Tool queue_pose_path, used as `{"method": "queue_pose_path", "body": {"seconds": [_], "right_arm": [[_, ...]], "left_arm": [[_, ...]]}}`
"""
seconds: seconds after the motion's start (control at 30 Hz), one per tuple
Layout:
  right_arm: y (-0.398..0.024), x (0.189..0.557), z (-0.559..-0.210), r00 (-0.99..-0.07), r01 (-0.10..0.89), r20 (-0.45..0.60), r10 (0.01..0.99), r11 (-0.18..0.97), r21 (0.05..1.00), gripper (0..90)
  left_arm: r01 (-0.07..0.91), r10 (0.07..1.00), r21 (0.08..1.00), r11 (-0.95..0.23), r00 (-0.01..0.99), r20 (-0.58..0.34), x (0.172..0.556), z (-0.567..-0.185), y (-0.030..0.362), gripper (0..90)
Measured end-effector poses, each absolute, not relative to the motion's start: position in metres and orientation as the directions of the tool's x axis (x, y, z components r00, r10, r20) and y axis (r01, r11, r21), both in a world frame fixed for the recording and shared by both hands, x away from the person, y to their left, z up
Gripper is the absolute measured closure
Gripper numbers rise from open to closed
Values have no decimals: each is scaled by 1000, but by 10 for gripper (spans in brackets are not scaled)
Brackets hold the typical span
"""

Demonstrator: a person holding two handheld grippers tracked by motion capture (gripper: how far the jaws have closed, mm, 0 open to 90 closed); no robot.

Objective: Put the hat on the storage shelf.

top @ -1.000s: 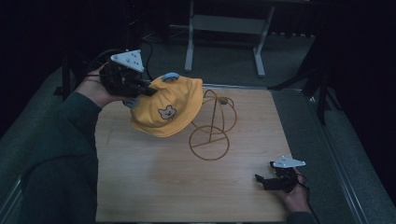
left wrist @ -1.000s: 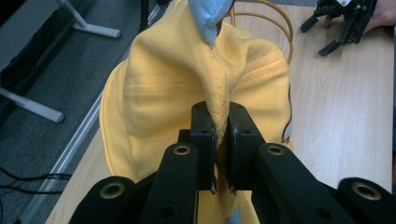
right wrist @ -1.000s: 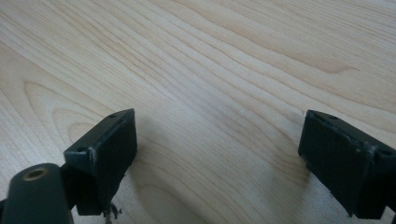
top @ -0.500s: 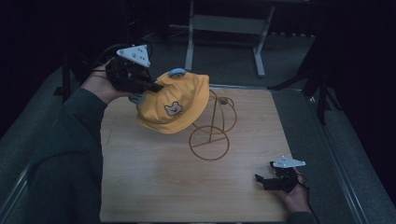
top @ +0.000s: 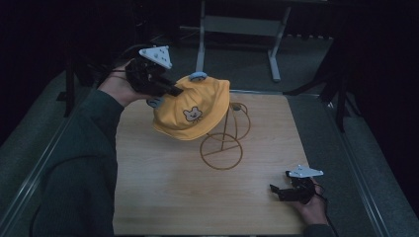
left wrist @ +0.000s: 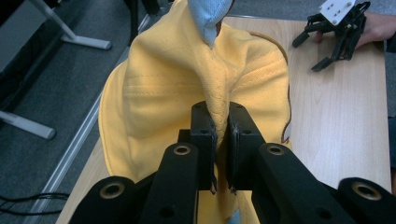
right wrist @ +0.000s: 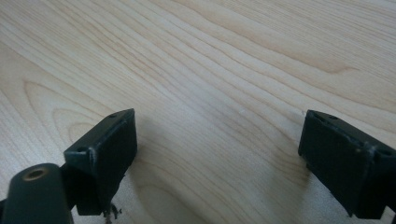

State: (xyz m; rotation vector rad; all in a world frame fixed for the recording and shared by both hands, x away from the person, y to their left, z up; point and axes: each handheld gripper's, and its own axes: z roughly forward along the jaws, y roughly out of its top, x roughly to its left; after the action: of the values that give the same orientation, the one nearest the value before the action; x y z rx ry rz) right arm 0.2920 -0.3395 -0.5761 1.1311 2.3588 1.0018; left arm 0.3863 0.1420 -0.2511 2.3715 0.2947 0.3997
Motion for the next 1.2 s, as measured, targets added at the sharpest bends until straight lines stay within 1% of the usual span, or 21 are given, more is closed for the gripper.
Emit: {"method": "queue_pose_path", "body": {"seconds": [0.43,0.67,1.07,1.2], "right_arm": [[-340,292,-576,-626,541,0,780,434,720,114],[-340,292,-576,-626,541,0,780,435,720,114],[-339,292,-576,-625,542,0,780,434,720,114],[-340,292,-576,-626,541,0,780,434,720,114]], "left_arm": [[102,308,671,-734,931,195,400,-249,115,828],[99,298,663,-742,935,193,407,-250,93,821],[110,304,669,-735,936,180,419,-261,60,807],[113,323,691,-714,929,182,422,-263,49,783]]}}
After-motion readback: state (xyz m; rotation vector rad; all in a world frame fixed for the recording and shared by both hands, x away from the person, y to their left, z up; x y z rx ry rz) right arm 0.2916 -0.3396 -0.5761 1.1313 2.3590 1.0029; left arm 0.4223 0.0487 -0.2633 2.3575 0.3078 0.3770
